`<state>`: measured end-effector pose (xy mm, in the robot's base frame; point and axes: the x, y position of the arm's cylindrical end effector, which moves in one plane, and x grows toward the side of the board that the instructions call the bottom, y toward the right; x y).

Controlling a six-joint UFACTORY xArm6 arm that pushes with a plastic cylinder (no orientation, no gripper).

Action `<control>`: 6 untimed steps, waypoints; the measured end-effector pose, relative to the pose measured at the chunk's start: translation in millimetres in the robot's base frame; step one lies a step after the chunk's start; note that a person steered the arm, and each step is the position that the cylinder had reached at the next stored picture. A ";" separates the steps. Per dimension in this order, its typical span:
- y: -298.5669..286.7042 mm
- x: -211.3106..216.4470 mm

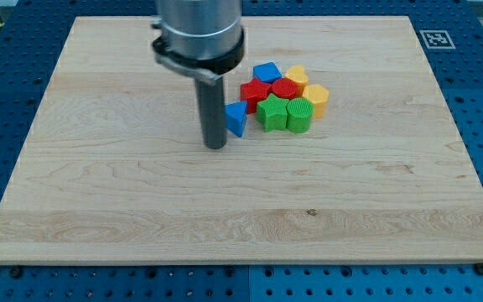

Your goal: Push the blue triangle into the group of blocks

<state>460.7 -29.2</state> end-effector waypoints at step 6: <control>15.6 7.4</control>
